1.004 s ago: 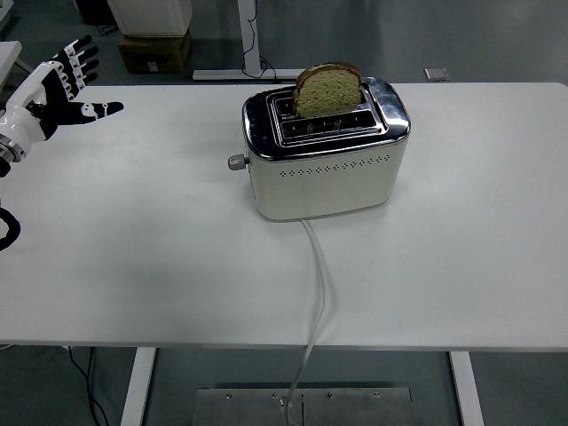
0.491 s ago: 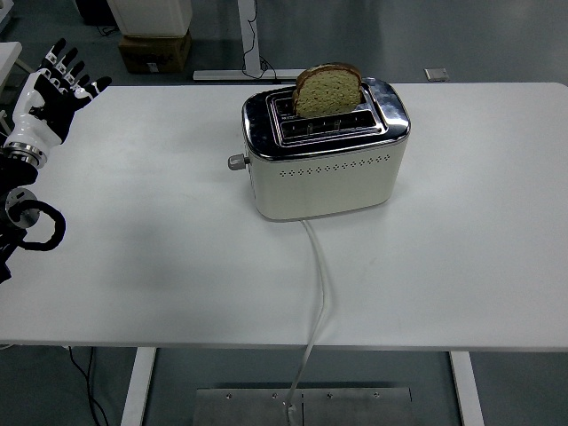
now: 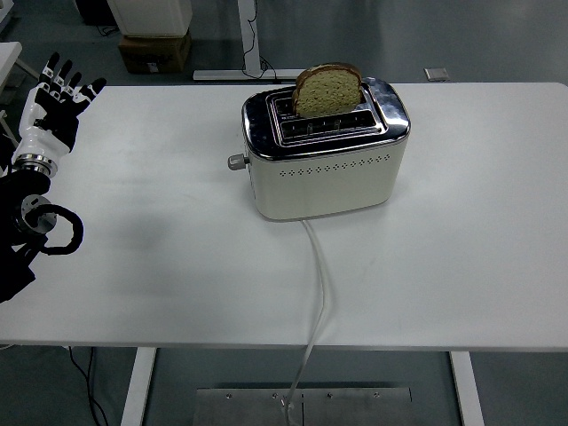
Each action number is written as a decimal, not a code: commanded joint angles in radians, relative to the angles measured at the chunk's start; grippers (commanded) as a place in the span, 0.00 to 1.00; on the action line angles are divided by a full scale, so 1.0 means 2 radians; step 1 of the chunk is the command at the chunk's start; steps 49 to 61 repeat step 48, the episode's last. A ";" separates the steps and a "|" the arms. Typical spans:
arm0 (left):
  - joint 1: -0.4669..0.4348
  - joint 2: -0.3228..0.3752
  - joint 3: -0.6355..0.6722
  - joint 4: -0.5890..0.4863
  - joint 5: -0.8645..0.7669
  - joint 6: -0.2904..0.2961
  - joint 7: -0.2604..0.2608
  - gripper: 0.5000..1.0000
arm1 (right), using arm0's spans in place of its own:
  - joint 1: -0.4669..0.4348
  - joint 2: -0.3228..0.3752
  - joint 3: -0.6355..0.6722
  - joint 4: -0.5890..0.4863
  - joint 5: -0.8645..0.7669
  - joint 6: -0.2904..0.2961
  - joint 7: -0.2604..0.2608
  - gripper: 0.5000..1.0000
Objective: Press down toaster
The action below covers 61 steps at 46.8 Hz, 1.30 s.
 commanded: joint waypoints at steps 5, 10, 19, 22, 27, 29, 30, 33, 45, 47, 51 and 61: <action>0.000 -0.006 -0.011 0.001 0.000 0.000 0.000 1.00 | 0.000 0.000 0.000 0.000 0.001 0.000 0.000 1.00; 0.000 -0.009 -0.027 0.001 0.000 -0.002 0.000 1.00 | 0.000 0.000 0.000 0.001 0.001 0.000 0.000 1.00; 0.000 -0.048 -0.037 0.029 0.002 -0.008 0.001 1.00 | -0.001 0.000 0.002 0.001 0.002 0.001 0.000 1.00; 0.000 -0.064 -0.037 0.031 0.003 -0.008 0.002 1.00 | -0.002 0.000 0.002 0.001 0.002 0.001 0.000 1.00; 0.000 -0.078 -0.037 0.031 0.005 -0.007 0.002 1.00 | -0.009 0.000 0.002 0.001 0.002 0.001 0.000 1.00; 0.000 -0.080 -0.037 0.031 0.005 -0.008 0.002 1.00 | -0.011 0.000 0.002 0.001 0.002 0.001 0.000 1.00; 0.000 -0.080 -0.037 0.031 0.006 -0.008 0.002 1.00 | -0.011 0.000 0.002 0.001 0.002 0.001 0.000 1.00; 0.000 -0.081 -0.037 0.031 0.006 -0.008 0.002 1.00 | -0.011 0.000 0.002 0.001 0.002 0.001 0.000 1.00; 0.001 -0.086 -0.035 0.033 0.008 -0.008 0.002 1.00 | -0.011 0.000 0.002 0.001 0.002 0.001 0.000 1.00; 0.001 -0.086 -0.035 0.033 0.009 -0.008 0.002 1.00 | -0.011 0.000 0.002 0.001 0.002 0.000 0.000 1.00; 0.001 -0.086 -0.035 0.033 0.009 -0.008 0.002 1.00 | -0.011 0.000 0.001 0.001 0.001 0.000 0.000 1.00; 0.001 -0.086 -0.035 0.033 0.009 -0.008 0.002 1.00 | -0.011 0.000 0.001 0.001 0.001 0.000 0.000 1.00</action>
